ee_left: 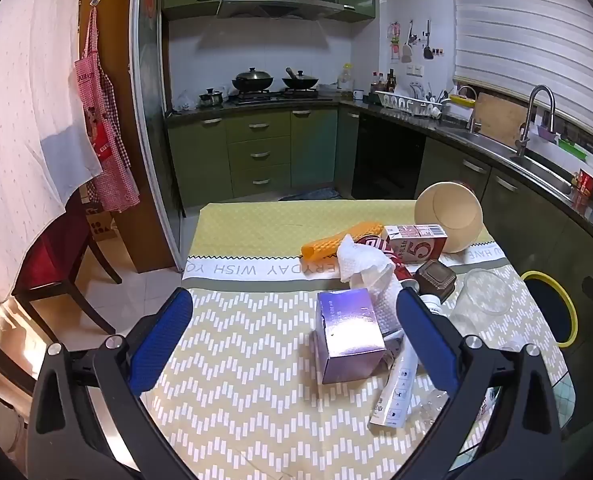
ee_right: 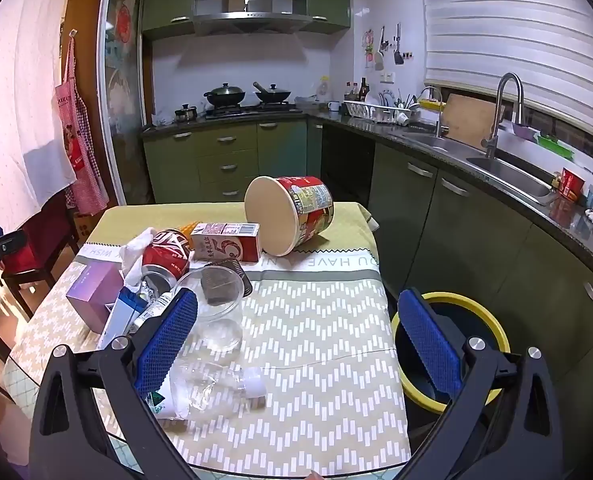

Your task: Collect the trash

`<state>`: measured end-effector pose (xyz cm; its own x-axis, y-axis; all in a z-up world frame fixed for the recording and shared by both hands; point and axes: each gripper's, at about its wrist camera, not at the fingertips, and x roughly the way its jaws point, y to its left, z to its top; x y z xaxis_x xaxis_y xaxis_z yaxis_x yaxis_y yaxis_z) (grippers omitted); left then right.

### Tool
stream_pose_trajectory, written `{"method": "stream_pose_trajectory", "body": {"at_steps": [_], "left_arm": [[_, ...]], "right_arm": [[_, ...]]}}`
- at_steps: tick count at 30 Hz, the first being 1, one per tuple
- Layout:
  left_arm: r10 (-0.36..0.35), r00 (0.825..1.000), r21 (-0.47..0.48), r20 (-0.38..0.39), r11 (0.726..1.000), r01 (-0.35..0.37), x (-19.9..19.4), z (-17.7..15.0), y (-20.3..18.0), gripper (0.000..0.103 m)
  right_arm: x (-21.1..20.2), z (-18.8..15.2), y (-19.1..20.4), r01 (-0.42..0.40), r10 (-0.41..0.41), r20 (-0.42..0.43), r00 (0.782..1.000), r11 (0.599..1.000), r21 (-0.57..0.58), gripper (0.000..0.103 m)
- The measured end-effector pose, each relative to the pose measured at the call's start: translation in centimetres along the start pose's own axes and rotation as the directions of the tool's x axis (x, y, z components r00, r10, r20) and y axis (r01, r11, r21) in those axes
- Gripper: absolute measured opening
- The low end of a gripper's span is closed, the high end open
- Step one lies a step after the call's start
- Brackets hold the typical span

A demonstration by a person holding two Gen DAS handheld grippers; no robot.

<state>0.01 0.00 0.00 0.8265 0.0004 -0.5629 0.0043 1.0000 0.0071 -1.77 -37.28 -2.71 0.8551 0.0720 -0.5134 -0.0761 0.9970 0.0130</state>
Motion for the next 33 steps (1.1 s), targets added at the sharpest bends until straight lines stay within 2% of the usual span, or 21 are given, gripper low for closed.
{"method": "stream_pose_trajectory", "body": {"at_steps": [33], "left_arm": [[-0.001,1.0,0.004,0.001,1.0,0.001,-0.1,-0.6,-1.5,0.097]], "right_arm": [[1.1,-0.7,1.3,-0.011,0.011,-0.02,1.0,1.0,0.006,0.099]]}}
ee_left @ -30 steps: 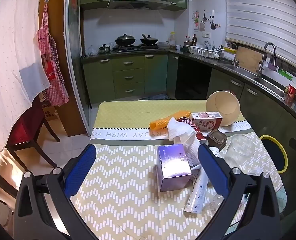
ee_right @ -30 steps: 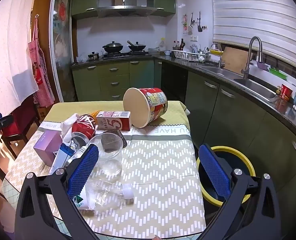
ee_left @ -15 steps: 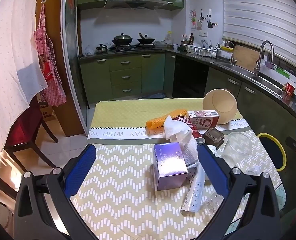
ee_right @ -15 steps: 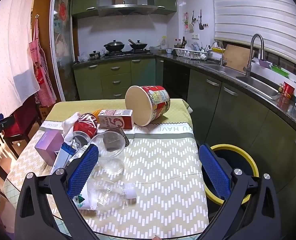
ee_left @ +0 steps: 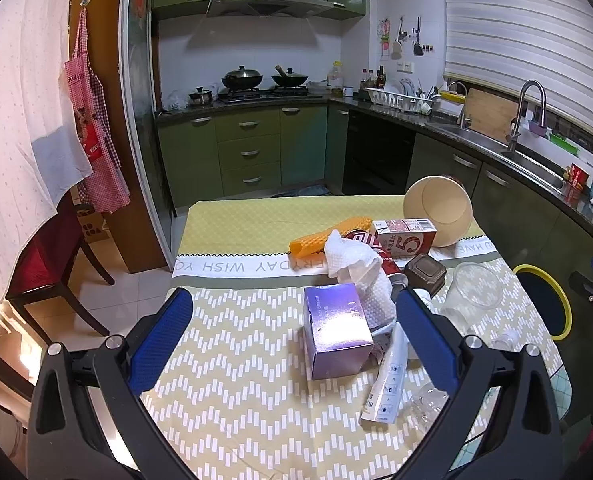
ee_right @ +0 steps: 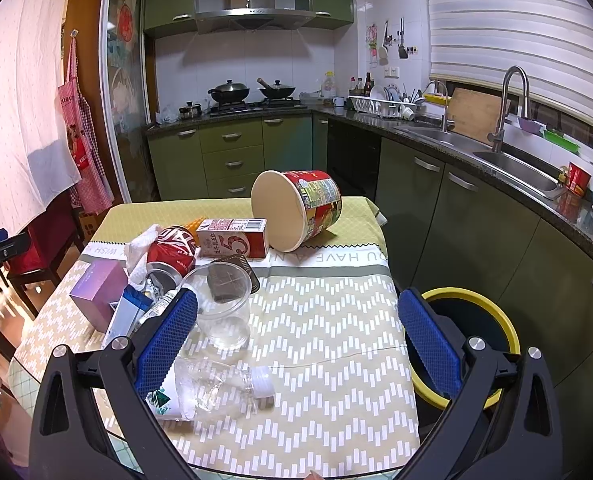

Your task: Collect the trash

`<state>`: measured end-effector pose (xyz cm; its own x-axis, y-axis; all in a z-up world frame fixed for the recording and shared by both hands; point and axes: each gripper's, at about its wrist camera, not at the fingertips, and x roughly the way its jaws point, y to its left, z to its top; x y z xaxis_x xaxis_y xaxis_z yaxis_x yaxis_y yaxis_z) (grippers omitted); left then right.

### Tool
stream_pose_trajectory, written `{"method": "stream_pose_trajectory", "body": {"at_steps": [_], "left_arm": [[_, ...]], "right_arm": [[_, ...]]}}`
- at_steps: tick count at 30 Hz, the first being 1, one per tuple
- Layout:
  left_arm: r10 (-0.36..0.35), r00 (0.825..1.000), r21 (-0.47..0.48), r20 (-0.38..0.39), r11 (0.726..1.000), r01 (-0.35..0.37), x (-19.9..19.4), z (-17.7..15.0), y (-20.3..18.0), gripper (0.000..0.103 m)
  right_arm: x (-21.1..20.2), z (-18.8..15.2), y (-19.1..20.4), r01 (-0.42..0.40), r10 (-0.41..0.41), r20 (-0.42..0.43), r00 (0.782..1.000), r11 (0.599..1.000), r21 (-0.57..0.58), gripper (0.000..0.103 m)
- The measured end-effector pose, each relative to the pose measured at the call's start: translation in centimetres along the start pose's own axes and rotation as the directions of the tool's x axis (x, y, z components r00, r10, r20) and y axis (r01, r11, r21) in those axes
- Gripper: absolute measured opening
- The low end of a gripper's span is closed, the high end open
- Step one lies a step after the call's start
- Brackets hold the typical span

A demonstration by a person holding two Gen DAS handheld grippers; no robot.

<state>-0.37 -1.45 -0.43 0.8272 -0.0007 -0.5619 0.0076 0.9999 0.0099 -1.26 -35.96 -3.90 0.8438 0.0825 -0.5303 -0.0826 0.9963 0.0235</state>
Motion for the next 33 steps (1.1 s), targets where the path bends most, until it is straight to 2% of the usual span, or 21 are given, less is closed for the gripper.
{"method": "stream_pose_trajectory", "body": {"at_steps": [33], "left_arm": [[-0.01,1.0,0.01,-0.007,1.0,0.01,0.5,-0.9,-1.3,0.097]], "right_arm": [[0.3,0.3,-0.4,-0.015,0.015,-0.015,1.0,1.0,0.004,0.099]]}}
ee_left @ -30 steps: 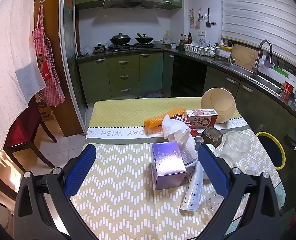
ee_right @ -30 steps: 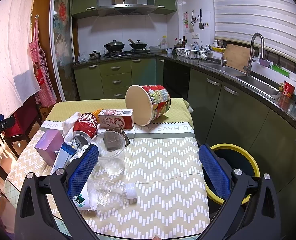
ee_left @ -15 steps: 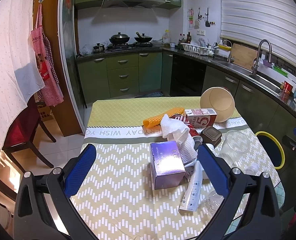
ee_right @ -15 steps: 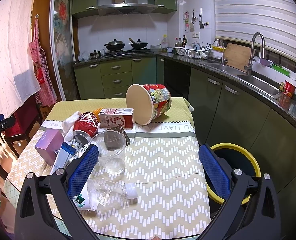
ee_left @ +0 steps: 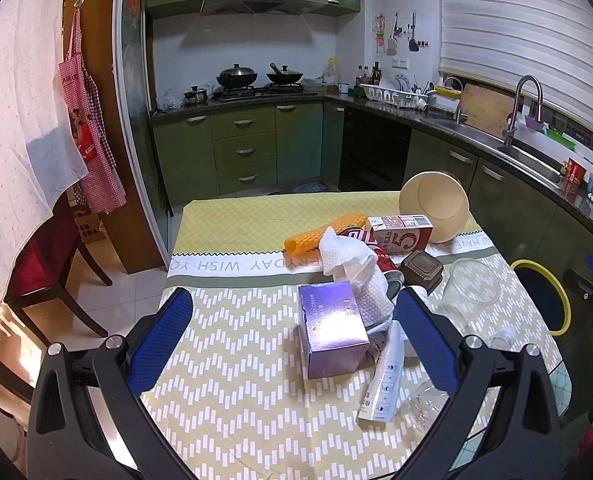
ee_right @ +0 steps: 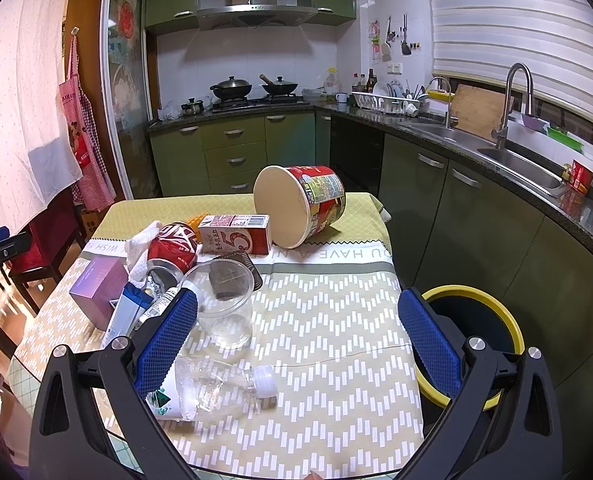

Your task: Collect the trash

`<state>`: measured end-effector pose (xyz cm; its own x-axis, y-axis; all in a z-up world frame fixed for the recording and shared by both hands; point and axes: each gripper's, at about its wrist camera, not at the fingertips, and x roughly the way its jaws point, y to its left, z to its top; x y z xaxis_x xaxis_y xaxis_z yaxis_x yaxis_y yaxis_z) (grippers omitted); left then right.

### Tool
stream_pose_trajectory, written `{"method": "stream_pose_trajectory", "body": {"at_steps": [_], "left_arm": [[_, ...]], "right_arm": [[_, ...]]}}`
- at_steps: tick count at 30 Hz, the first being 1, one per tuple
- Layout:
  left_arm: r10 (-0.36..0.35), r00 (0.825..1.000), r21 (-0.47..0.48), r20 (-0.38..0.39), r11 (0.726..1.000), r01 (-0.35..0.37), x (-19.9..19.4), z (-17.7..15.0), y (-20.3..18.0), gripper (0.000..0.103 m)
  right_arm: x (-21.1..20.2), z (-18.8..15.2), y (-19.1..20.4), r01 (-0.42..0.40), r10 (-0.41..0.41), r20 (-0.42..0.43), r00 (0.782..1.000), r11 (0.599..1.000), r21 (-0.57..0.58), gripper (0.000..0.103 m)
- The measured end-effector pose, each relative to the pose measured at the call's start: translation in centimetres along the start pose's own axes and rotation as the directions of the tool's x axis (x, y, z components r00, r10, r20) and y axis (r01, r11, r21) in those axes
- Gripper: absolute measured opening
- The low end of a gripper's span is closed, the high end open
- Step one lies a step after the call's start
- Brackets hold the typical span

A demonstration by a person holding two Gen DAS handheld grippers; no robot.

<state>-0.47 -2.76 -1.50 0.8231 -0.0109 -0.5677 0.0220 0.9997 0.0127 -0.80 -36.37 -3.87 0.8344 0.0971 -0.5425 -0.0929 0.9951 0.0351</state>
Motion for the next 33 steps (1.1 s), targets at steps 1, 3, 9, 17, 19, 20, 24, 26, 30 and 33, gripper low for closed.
{"method": "stream_pose_trajectory", "body": {"at_steps": [1,3,9,17,19,20,24,26,30,33], "left_arm": [[0.0,1.0,0.001,0.0,1.0,0.0,0.01,-0.05,-0.08,0.097],[0.0,1.0,0.0,0.0,1.0,0.0,0.02,-0.1,-0.16,0.097],[0.0,1.0,0.0,-0.001,1.0,0.0,0.02,0.0,-0.08,0.097],[0.0,1.0,0.001,-0.003,1.0,0.0,0.1,0.0,-0.19,0.097],[-0.001,1.0,0.0,-0.003,1.0,0.001,0.12,-0.03,-0.25,0.097],[-0.002,1.0,0.0,-0.003,1.0,0.002,0.13,-0.02,-0.27,0.097],[-0.001,1.0,0.001,-0.004,1.0,0.001,0.13,-0.02,-0.27,0.097],[0.0,1.0,0.001,-0.004,1.0,0.0,0.14,-0.02,-0.29,0.097],[-0.002,1.0,-0.002,-0.011,1.0,0.002,0.48,-0.36,-0.71,0.097],[-0.006,1.0,-0.004,-0.014,1.0,0.006,0.88,-0.43,-0.79,0.097]], "right_arm": [[0.03,-0.01,-0.02,0.0,0.0,-0.001,1.0,1.0,0.0,0.099],[0.02,-0.03,0.0,0.0,0.0,0.0,1.0,1.0,0.0,0.099],[0.1,-0.04,0.01,0.001,-0.001,0.0,1.0,1.0,0.0,0.099],[0.12,-0.03,0.0,0.001,-0.001,-0.001,1.0,1.0,-0.001,0.099],[0.15,-0.06,-0.02,0.001,-0.001,-0.002,1.0,1.0,-0.002,0.099],[0.2,-0.08,-0.03,0.0,0.0,-0.003,1.0,1.0,-0.003,0.099],[0.4,-0.11,-0.15,0.0,0.0,-0.006,1.0,1.0,-0.002,0.099],[0.43,-0.12,-0.11,0.001,-0.001,-0.008,1.0,1.0,-0.003,0.099],[0.72,-0.11,-0.13,0.0,0.0,-0.012,1.0,1.0,-0.002,0.099],[0.88,-0.1,-0.15,0.001,-0.001,-0.014,1.0,1.0,-0.004,0.099]]}}
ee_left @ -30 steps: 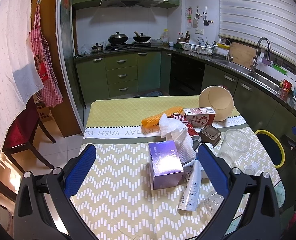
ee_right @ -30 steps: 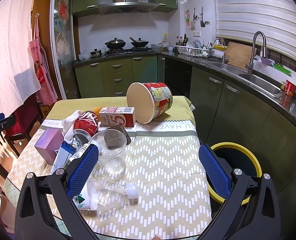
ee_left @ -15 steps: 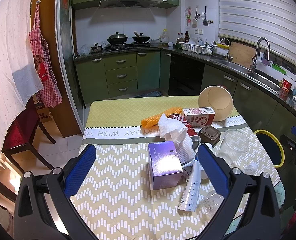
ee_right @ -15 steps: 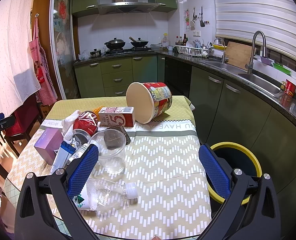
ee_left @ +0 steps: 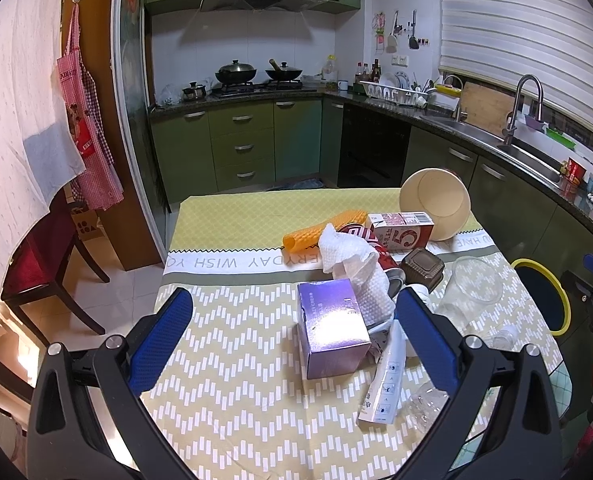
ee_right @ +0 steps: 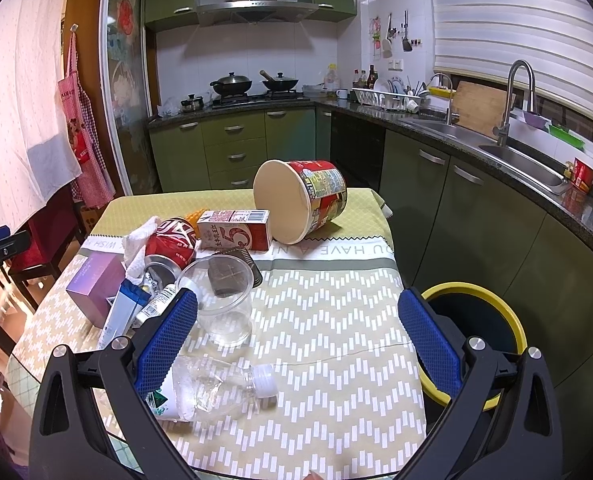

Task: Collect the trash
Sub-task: 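Grasp the red paper noodle cup with the right tool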

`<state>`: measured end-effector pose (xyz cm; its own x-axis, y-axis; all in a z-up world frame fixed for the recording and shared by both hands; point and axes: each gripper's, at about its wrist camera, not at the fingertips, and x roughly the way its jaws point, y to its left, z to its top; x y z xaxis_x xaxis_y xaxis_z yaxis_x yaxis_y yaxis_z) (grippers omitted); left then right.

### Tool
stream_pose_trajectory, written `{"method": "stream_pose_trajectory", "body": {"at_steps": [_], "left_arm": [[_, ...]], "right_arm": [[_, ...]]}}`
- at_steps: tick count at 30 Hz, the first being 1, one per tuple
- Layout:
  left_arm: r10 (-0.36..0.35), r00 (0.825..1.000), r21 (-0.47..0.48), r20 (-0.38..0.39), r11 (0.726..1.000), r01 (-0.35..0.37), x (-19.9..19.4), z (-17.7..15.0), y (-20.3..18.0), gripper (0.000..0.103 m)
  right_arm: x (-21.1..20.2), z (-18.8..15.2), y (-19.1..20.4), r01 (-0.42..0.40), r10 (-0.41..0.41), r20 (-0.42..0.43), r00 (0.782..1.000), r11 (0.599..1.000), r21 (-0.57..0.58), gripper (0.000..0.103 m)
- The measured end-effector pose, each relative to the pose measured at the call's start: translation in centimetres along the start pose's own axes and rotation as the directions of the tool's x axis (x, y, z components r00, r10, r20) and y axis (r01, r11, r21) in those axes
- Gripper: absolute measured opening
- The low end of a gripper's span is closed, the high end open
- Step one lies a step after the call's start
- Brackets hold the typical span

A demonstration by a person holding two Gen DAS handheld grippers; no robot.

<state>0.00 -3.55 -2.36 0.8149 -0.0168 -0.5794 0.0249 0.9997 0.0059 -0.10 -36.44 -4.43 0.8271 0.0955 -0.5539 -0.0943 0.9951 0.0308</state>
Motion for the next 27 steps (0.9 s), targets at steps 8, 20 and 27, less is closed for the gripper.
{"method": "stream_pose_trajectory", "body": {"at_steps": [8,20,27], "left_arm": [[-0.012,1.0,0.006,0.007,1.0,0.012,2.9,3.3,1.5,0.097],[0.011,0.998,-0.074,0.058,0.997,-0.007,12.5,9.4,4.4,0.097],[0.001,1.0,-0.105,0.002,0.994,-0.001,16.2,8.6,5.5,0.097]], "right_arm": [[1.6,2.5,-1.3,0.015,-0.015,0.031,0.999,1.0,0.027,0.099],[13.5,10.3,0.6,0.075,-0.072,0.025,0.997,0.99,-0.116,0.098],[23.2,11.0,1.3,0.154,-0.166,-0.066,0.984,0.976,-0.157,0.075]]}}
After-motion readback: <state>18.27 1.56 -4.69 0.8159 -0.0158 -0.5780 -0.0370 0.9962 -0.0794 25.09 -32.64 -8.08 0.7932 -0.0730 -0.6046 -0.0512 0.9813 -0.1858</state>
